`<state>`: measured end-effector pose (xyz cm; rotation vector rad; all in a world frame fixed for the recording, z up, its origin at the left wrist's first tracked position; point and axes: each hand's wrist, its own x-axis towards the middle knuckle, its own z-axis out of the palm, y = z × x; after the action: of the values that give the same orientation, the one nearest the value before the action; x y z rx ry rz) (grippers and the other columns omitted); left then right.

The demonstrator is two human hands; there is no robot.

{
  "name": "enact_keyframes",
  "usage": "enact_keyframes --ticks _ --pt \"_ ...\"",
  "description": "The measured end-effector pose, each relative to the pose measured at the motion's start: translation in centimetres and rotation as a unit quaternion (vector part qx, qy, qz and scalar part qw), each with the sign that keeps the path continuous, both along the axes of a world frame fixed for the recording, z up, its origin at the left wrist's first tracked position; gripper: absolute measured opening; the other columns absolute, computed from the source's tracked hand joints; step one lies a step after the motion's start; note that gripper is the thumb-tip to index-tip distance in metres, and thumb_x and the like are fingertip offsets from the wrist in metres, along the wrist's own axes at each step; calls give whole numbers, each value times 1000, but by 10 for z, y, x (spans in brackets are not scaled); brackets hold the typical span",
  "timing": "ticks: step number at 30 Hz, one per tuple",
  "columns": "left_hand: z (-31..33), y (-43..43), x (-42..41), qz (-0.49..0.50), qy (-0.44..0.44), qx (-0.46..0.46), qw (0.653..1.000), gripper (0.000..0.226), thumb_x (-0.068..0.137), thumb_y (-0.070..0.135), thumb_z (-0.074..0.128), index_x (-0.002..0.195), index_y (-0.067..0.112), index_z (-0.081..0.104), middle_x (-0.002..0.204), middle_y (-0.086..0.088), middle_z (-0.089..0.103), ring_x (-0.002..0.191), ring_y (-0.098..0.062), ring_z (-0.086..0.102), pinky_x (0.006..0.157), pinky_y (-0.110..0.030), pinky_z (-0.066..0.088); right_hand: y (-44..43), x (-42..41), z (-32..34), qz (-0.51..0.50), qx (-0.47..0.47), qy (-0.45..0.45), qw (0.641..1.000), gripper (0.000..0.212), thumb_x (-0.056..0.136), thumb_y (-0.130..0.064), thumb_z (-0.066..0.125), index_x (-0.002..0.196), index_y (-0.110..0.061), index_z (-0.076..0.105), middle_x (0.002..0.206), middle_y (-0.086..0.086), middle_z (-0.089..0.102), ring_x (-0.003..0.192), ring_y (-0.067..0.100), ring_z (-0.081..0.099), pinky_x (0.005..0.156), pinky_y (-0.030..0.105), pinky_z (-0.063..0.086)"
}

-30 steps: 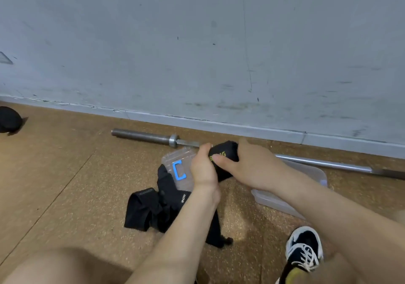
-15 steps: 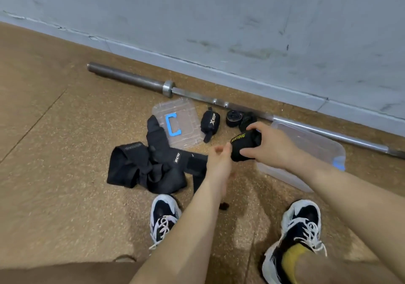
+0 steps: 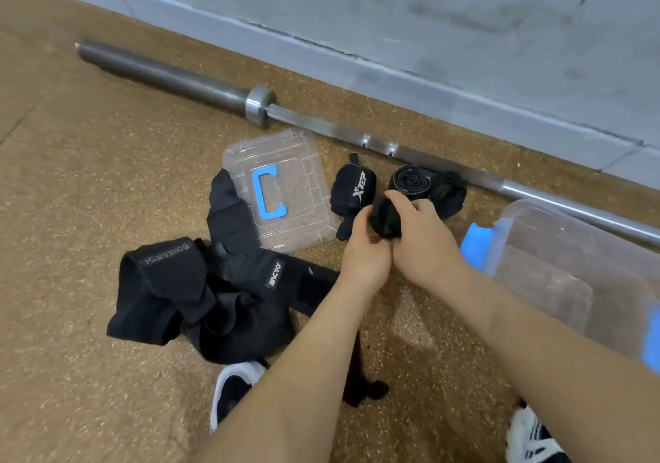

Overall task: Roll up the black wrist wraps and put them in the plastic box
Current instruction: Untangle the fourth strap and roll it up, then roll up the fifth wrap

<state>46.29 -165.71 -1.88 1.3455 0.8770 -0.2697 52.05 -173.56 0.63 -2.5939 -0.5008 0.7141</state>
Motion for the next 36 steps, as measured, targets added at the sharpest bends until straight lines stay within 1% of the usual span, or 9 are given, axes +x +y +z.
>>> enact_keyframes --ticks 8,13,17,20,23,26,30,33,36 --pt "-22 13 31 -61 -50 6 997 64 79 19 52 139 38 51 118 8 69 112 -14 64 103 -45 49 5 7 -28 -106 94 -22 990 68 90 2 46 153 -16 30 150 7 38 129 27 47 104 36 42" --pt "-20 14 26 -60 -64 -12 996 63 90 -2 51 142 33 47 124 3 67 116 -15 62 104 -41 49 -2 -2 -28 -119 132 46 983 79 88 3 47 157 -24 20 160 -2 26 138 23 41 106 41 44" --pt "-4 19 5 -47 -32 49 997 57 92 -3 50 139 29 51 111 8 66 97 -13 65 91 -37 55 -9 -21 -15 -121 161 -60 978 65 87 3 50 146 -19 37 144 3 41 118 19 53 91 36 50" --pt "3 30 -22 -31 -7 138 990 44 88 -4 51 112 29 66 96 7 69 90 -14 65 82 -33 55 -10 -38 -11 -127 190 -121 966 41 85 4 52 121 -17 55 115 1 52 89 11 54 78 34 50" --pt "4 42 -55 -63 45 260 963 36 83 -2 51 95 27 70 91 9 70 89 -9 62 80 -25 48 -1 -55 -21 -102 173 -29 979 38 85 0 54 115 -21 56 105 -4 57 95 12 56 84 35 50" --pt "-4 50 -90 -61 132 327 934 28 81 3 51 89 22 69 89 6 69 87 -15 61 73 -26 42 12 -77 -40 -46 80 129 987 67 87 -12 62 147 -27 35 144 3 45 132 26 42 108 39 39" --pt "-20 44 -121 67 214 218 950 21 89 10 56 105 22 61 98 6 66 99 -21 63 82 -31 48 24 -102 -56 -97 56 213 970 83 86 -24 68 154 -30 21 155 2 31 141 31 29 116 42 26" --pt "-26 36 -118 109 177 100 973 40 87 8 60 125 23 57 109 4 65 104 -19 64 97 -39 52 29 -112 -62 -227 157 254 927 49 80 -20 73 121 -36 52 128 1 58 123 23 54 107 44 43" --pt "-22 37 -112 186 152 -20 971 40 87 10 63 124 22 56 111 -2 67 97 -20 68 90 -38 55 28 -105 -54 -256 191 270 908 15 82 -19 75 91 -24 63 94 1 72 91 20 68 87 42 55"
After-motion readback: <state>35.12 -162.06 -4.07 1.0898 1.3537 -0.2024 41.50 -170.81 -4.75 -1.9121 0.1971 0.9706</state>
